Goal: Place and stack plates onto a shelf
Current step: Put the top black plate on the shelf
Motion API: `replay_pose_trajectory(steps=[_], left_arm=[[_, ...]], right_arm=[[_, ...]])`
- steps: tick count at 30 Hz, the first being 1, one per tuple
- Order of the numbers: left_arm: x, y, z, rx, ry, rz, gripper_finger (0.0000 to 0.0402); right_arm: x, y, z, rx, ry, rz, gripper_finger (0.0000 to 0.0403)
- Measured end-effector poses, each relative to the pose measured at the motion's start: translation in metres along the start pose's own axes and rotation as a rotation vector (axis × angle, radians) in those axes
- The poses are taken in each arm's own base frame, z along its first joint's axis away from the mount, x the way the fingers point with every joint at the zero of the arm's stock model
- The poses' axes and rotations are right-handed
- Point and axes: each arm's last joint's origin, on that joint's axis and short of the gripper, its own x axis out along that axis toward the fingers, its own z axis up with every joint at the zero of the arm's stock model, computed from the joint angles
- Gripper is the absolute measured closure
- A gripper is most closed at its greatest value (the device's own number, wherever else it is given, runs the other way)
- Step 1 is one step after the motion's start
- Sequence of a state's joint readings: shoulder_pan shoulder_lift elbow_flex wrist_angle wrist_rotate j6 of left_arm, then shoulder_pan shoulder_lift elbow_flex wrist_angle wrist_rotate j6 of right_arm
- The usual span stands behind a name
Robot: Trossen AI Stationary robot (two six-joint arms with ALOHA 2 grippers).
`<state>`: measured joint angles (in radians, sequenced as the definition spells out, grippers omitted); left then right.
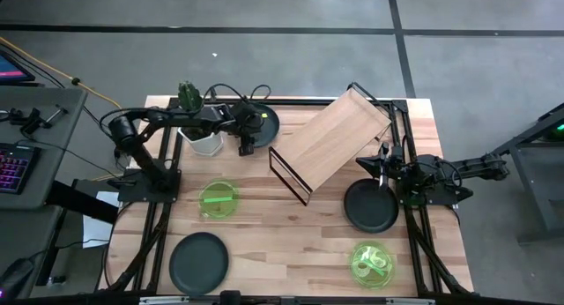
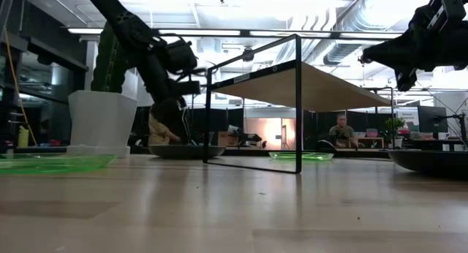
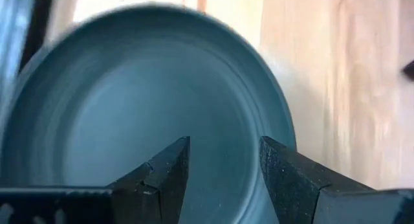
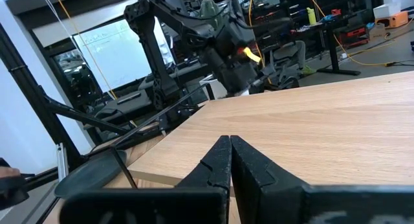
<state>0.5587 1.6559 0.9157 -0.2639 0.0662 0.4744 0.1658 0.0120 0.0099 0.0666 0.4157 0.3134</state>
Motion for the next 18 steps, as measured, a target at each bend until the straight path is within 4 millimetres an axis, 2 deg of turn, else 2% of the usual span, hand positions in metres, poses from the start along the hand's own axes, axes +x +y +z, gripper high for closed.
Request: replay_pose_trajectory(steps=[7,18], left_arm=[[-0.019,-0.004,0.001,-0.093,-0.023,-0.085,0.0225],[0.002,-0.010,-0.004,-0.108,0.011,-0.172,0.0225]], right_arm=[[0.000,0.000,0.000,0.000,0.000,0.000,0.0402],[0.000,0.000,0.000,0.000,0.000,0.000,0.0402]])
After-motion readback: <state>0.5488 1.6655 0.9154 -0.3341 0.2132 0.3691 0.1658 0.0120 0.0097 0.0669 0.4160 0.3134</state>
